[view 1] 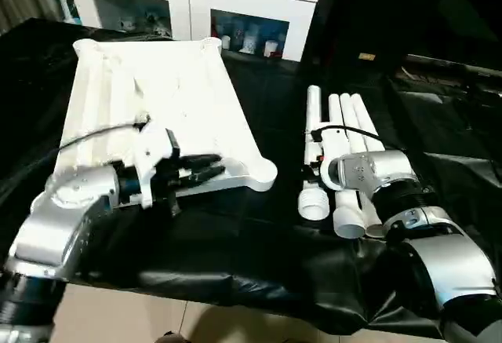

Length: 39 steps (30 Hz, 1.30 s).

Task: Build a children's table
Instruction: Pick table leg

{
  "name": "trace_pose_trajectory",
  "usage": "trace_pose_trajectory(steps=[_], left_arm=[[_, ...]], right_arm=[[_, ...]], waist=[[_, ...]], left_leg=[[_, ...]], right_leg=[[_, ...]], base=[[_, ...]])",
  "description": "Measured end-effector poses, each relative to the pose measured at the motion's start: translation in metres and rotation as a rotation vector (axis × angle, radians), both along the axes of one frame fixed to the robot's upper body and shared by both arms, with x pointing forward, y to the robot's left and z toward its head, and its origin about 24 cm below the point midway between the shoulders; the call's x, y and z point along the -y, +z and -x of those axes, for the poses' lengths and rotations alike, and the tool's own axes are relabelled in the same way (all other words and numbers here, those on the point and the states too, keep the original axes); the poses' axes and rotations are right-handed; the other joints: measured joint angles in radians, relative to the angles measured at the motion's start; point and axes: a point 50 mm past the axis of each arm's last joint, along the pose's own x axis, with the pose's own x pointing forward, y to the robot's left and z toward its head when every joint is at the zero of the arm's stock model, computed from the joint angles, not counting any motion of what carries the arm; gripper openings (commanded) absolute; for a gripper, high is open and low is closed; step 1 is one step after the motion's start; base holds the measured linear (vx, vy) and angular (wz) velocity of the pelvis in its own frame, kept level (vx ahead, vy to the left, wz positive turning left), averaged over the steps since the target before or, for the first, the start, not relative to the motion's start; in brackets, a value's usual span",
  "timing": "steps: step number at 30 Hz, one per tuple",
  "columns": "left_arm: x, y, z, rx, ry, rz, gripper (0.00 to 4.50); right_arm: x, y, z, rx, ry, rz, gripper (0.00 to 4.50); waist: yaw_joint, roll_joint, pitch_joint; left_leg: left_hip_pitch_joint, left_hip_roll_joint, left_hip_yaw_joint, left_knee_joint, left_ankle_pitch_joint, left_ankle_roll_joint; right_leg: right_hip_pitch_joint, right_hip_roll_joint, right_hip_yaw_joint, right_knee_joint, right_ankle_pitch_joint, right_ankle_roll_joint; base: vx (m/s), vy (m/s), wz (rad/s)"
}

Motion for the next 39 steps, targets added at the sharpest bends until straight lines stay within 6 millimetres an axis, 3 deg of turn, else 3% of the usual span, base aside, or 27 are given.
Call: trace_pose_trajectory(steps=[14,20,21,25,29,32,35,39], left_arm=[[-0.004,-0.013,-0.002,0.037,0.103,-0.045,0.95],[0.001,-0.011,-0.005,0.03,0.133,0.035,1.41],[0.003,-0.01,-0.006,0.034,0.143,0.054,1.68],[0.013,-0.006,-0.009,0.059,0.174,0.159,1.79],[0.02,0.003,-0.017,0.06,0.216,0.204,2.17],[0.029,0.006,-0.025,-0.08,0.213,0.215,2.41],[0.045,0.012,-0.028,-0.172,0.173,0.315,2.77],[0.067,0.029,-0.035,-0.295,0.123,0.501,3.04]], right_arm=[[-0.005,-0.005,0.001,0.016,-0.024,-0.076,1.91],[-0.006,-0.005,0.003,0.037,-0.06,-0.194,1.84],[-0.006,-0.004,0.003,0.06,-0.07,-0.225,1.84],[-0.001,-0.001,0.004,0.16,-0.086,-0.312,1.84],[0.003,0.015,0.007,0.273,-0.039,-0.418,1.84],[0.006,0.037,0.011,0.343,-0.002,-0.587,1.84],[0.007,0.056,0.015,0.42,0.066,-0.708,1.84],[0.011,0.066,0.028,0.459,0.144,-0.856,1.84]], waist=[[0.003,-0.008,-0.006],[0.005,-0.005,-0.005],[0.004,-0.004,-0.004],[0.01,0.001,-0.002],[0.011,0.008,0.003],[0.015,0.01,0.004],[0.022,0.011,0.004],[0.035,0.01,0.004]], left_leg=[[0.002,0.0,-0.001,0.002,0.0,0.0],[0.001,0.0,-0.002,0.002,0.0,0.0],[0.001,0.0,-0.002,0.002,0.0,0.0],[-0.001,0.0,-0.002,0.003,0.0,0.0],[-0.001,0.0,-0.002,0.002,0.001,0.001],[-0.001,0.0,-0.002,0.002,0.001,0.001],[-0.001,0.0,-0.002,0.002,0.002,0.003],[-0.002,0.0,-0.001,0.002,0.002,0.004]], right_leg=[[0.003,0.0,0.0,0.0,0.003,-0.001],[0.002,0.0,-0.001,0.0,0.004,-0.001],[0.002,0.0,0.0,0.0,0.004,-0.001],[0.001,0.0,-0.001,-0.001,0.005,-0.001],[0.001,0.0,-0.001,0.0,0.005,-0.001],[0.0,0.0,-0.001,0.0,0.005,-0.001],[0.001,0.0,0.0,-0.001,0.005,-0.001],[0.0,0.0,-0.001,-0.001,0.005,-0.001]], base=[[0.0,0.0,0.0],[0.0,0.0,0.0],[0.0,0.0,0.0],[0.0,0.0,0.0],[0.0,0.0,0.0],[0.0,0.0,0.0],[0.0,0.0,0.0],[0.0,0.0,0.0]])
